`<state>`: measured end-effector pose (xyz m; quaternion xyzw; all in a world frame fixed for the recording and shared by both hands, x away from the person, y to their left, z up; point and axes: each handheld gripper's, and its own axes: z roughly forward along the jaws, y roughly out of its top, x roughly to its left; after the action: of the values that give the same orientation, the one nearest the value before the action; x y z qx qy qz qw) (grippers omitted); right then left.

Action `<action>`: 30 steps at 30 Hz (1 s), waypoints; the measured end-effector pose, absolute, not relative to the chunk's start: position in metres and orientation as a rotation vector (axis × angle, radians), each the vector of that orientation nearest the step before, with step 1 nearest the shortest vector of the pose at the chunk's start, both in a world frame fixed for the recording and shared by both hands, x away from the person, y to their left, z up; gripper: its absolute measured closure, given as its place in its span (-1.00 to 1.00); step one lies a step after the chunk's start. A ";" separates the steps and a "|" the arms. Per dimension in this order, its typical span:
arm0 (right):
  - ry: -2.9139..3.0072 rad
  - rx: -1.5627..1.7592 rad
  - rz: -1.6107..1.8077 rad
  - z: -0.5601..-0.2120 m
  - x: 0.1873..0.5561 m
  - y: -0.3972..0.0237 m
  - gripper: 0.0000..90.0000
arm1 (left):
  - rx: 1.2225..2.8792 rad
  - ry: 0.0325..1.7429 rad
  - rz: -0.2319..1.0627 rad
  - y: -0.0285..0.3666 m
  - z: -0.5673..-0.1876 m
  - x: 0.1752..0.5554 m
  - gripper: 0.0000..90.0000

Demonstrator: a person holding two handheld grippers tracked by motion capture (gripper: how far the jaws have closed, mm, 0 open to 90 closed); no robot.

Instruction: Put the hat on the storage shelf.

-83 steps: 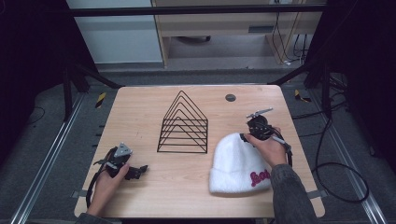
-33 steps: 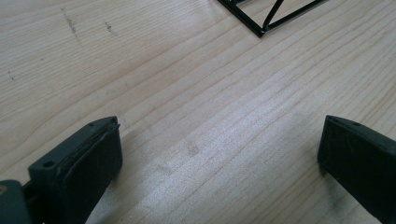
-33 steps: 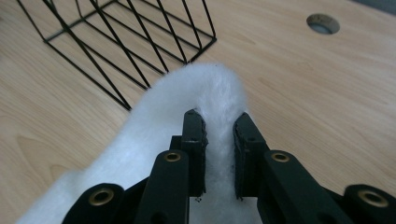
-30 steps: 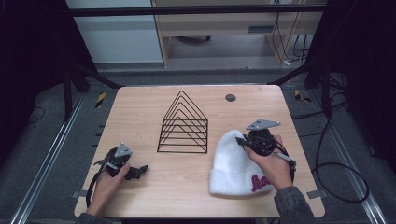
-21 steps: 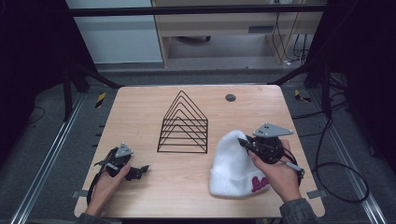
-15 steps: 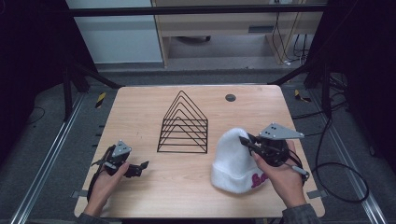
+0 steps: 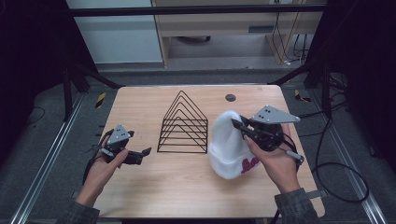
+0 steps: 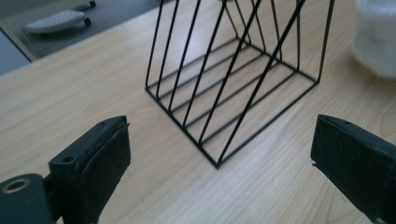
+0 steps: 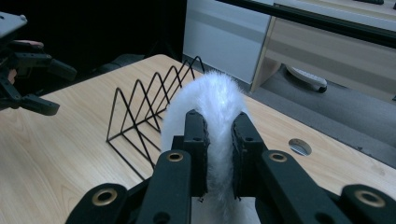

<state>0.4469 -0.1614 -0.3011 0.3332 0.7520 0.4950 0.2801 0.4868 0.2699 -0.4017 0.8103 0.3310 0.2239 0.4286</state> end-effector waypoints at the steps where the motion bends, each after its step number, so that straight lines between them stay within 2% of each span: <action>1: 2.018 0.896 1.328 -0.298 0.448 -0.160 0.76 | 2.011 0.825 0.555 0.269 -0.396 0.487 -0.90; 10: 1.965 0.913 1.349 -0.274 0.462 -0.152 0.76 | 2.035 0.687 0.560 0.240 -0.344 0.491 -0.95; 22: 1.912 0.932 1.326 -0.251 0.481 -0.144 0.76 | 2.004 0.617 0.543 0.222 -0.321 0.499 -0.93; 30: 1.889 0.916 1.346 -0.232 0.485 -0.135 0.76 | 1.963 0.617 0.482 0.219 -0.313 0.506 -0.89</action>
<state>0.4850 -0.1353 -0.2320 0.3483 0.7180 0.5118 0.3181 0.5060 0.2193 -0.3125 0.8089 0.2542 0.1984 0.4916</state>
